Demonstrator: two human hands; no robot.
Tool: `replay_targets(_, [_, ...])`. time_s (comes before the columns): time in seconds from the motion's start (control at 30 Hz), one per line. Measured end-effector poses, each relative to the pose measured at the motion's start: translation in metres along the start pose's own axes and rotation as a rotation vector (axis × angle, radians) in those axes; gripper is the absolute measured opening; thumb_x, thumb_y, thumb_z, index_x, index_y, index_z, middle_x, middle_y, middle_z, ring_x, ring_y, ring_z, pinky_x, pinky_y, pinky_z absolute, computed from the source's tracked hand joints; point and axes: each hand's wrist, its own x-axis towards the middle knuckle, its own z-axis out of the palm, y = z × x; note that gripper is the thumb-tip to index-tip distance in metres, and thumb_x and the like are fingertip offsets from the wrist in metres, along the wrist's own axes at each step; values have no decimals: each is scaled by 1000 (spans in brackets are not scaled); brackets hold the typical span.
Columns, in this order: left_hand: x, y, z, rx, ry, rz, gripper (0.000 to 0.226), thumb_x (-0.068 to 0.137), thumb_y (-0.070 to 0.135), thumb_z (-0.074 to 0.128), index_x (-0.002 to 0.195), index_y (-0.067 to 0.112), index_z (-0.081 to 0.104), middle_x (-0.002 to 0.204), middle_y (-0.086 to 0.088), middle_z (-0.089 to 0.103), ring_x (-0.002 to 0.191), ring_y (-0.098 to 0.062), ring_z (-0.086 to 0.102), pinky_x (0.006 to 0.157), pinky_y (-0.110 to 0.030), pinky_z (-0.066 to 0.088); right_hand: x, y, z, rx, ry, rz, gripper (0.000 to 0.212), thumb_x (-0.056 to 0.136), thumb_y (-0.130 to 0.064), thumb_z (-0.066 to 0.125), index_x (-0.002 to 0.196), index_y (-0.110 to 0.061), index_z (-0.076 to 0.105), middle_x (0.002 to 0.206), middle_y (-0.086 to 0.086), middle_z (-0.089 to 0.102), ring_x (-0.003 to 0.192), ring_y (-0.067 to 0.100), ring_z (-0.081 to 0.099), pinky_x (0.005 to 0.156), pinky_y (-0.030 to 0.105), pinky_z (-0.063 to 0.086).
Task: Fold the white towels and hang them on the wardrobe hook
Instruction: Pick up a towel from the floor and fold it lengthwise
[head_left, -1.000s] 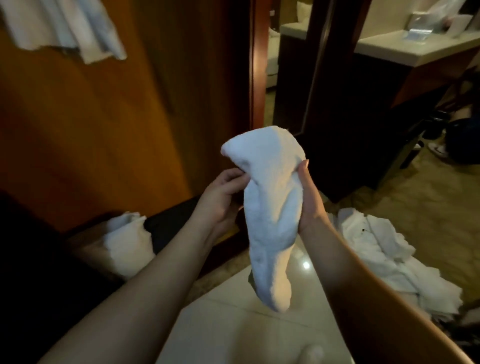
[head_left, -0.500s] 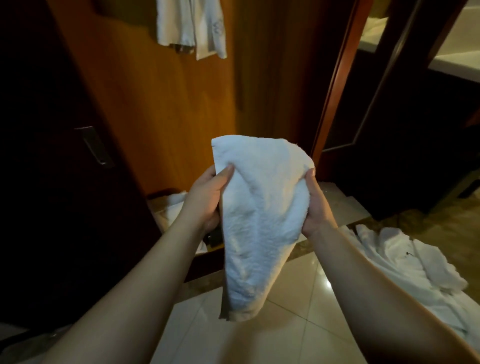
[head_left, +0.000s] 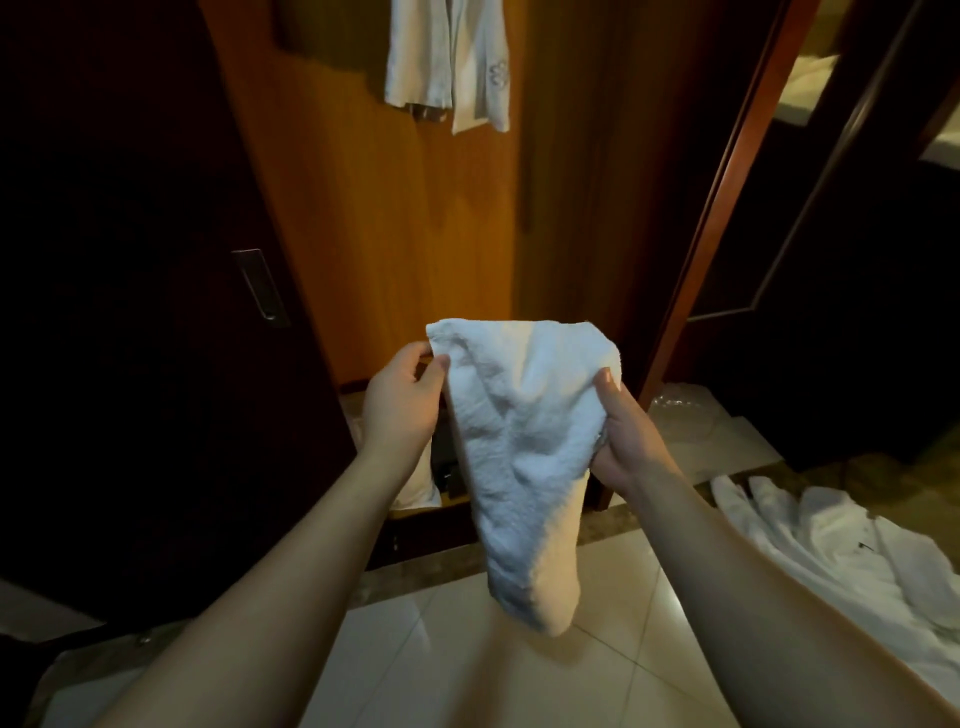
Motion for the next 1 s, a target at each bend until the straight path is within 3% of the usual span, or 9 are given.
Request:
replay_targets(0.17, [-1, 7, 5, -40, 77, 10, 20, 98, 34, 57, 87, 22, 69, 75, 2, 66, 72, -20, 65, 69, -48, 57, 2, 0, -6, -8, -5, -1, 61, 94, -38, 58, 148, -14, 43, 141, 15, 58, 130, 34, 56, 111, 57, 41])
replay_targets(0.23, [2, 10, 5, 48, 101, 80, 27, 100, 32, 54, 78, 20, 65, 74, -1, 62, 70, -21, 60, 60, -39, 45, 3, -2, -13, 8, 4, -12, 60, 95, -36, 59, 149, -14, 43, 143, 15, 57, 131, 34, 55, 112, 56, 40])
replay_targets(0.33, [8, 16, 6, 107, 126, 147, 21, 101, 28, 52, 93, 15, 68, 89, 0, 62, 78, -13, 56, 62, -29, 39, 3, -8, -20, 3, -9, -27, 53, 95, -30, 58, 143, -11, 48, 139, 16, 60, 128, 33, 58, 106, 51, 48])
replay_targets(0.43, [11, 28, 12, -195, 42, 74, 17, 101, 24, 51, 92, 19, 64, 85, 2, 61, 77, -9, 53, 70, -31, 39, 2, -11, -21, -57, 34, -38, 49, 89, -29, 61, 134, -9, 55, 130, 17, 65, 120, 32, 64, 97, 44, 55])
replay_targets(0.6, [21, 45, 18, -289, -138, -2, 19, 102, 28, 46, 87, 30, 58, 83, 10, 57, 79, -11, 52, 72, -34, 40, 7, -30, -12, -639, 261, -266, 64, 89, -35, 71, 143, -21, 39, 130, -2, 51, 115, 14, 55, 92, 23, 45])
replay_targets(0.7, [27, 54, 19, -318, -324, -2, 21, 102, 25, 49, 85, 30, 61, 87, 2, 58, 81, -16, 54, 69, -31, 41, 11, -59, 18, -989, 53, -374, 77, 90, -35, 72, 153, -32, 27, 151, -11, 39, 134, 3, 36, 107, 26, 30])
replay_targets(0.77, [28, 58, 18, -290, -431, 24, 22, 101, 22, 50, 83, 29, 61, 87, 0, 56, 79, -16, 52, 67, -30, 39, 15, -69, 44, -1163, -167, -287, 81, 90, -37, 71, 155, -32, 24, 157, -9, 38, 134, 2, 31, 113, 34, 26])
replay_targets(0.9, [31, 67, 6, -228, -563, 62, 13, 101, 19, 49, 93, 17, 59, 98, -11, 58, 85, -22, 55, 69, -30, 43, 25, -61, 71, -1261, -326, -122, 75, 90, -40, 71, 154, -27, 33, 153, -2, 44, 138, 16, 43, 104, 32, 40])
replay_targets(1.0, [35, 69, -5, -139, -594, 99, 10, 98, 19, 51, 92, 15, 59, 95, -11, 55, 84, -22, 52, 71, -33, 41, 30, -52, 71, -1260, -327, -104, 53, 90, -40, 70, 139, -23, 55, 133, -4, 61, 120, 13, 57, 95, 32, 44])
